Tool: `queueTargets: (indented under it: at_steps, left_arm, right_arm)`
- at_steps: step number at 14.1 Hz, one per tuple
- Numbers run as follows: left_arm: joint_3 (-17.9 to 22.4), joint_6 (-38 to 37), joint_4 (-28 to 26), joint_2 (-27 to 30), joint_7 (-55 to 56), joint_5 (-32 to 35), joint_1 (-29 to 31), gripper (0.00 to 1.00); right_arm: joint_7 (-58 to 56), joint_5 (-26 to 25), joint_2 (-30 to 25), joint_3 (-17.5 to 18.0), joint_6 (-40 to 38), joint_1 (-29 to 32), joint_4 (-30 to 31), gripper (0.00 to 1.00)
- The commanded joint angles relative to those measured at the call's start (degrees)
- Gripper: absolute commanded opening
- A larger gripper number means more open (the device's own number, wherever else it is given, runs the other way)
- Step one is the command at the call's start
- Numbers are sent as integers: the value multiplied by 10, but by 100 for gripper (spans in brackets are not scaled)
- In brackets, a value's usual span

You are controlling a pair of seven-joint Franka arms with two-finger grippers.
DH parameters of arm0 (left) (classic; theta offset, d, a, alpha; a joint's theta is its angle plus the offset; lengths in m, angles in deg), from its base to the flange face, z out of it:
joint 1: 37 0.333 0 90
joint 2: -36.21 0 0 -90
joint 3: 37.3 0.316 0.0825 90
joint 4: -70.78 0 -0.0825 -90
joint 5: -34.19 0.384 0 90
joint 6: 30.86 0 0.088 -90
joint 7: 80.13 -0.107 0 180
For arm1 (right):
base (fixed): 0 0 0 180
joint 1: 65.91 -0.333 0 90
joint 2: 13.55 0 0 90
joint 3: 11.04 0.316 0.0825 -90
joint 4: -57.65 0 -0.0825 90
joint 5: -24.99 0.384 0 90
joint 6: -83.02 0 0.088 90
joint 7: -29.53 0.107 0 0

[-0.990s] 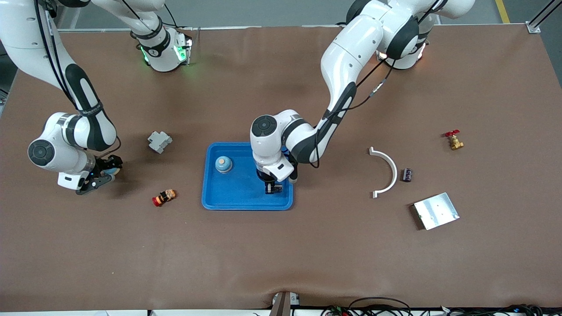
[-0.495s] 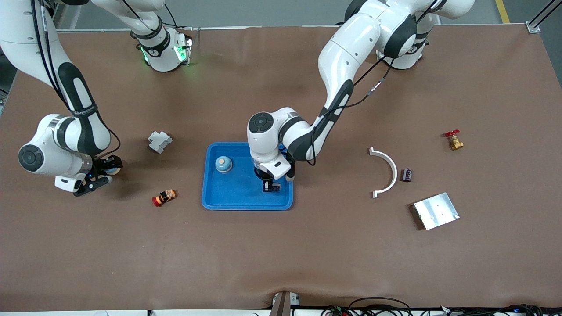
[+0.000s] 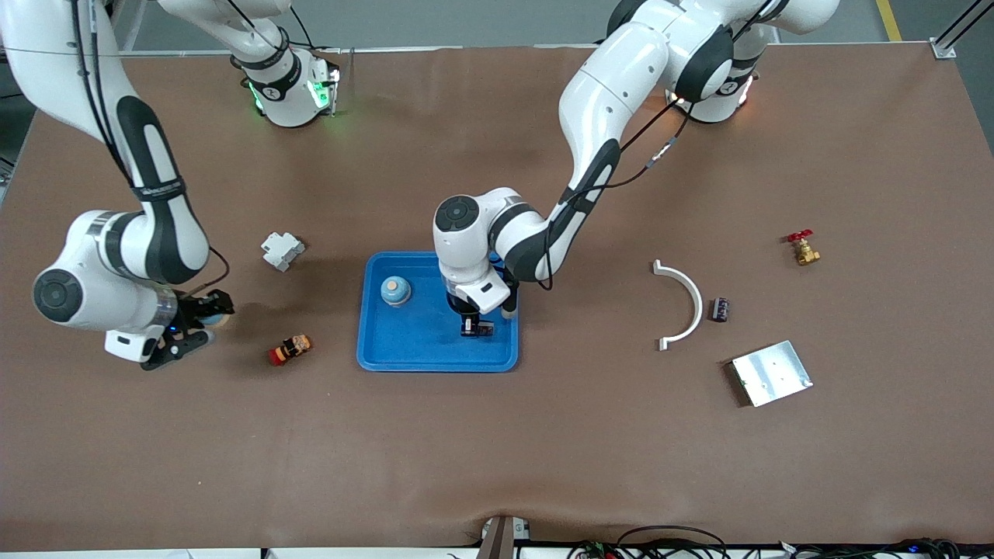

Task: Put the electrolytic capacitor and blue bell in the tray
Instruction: 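Grasp the second bell with the right gripper and carry it over the tray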

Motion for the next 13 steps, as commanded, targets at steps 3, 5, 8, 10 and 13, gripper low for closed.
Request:
queueTargets:
  at_steps: [3,5,8,10,13]
  left_arm:
    - [4,-18,17,-6,-45,-1,-2,100]
    - [-2,-48,18,10,-49,-4,0,100]
    - [-15,-90,18,36,-74,-25,14,100]
    - [-14,-115,18,53,-116,-54,21,100]
    - [-13,-130,15,87,-189,-74,42,100]
  right_arm:
    - [146,11,-3,18,-72,-47,-60,0]
    - [218,11,-3,52,-73,-49,-65,0]
    - [366,10,4,105,-71,-65,-88,0]
    - [429,11,20,121,-69,-82,-111,0]
    - [528,9,52,157,-65,-98,-136,0]
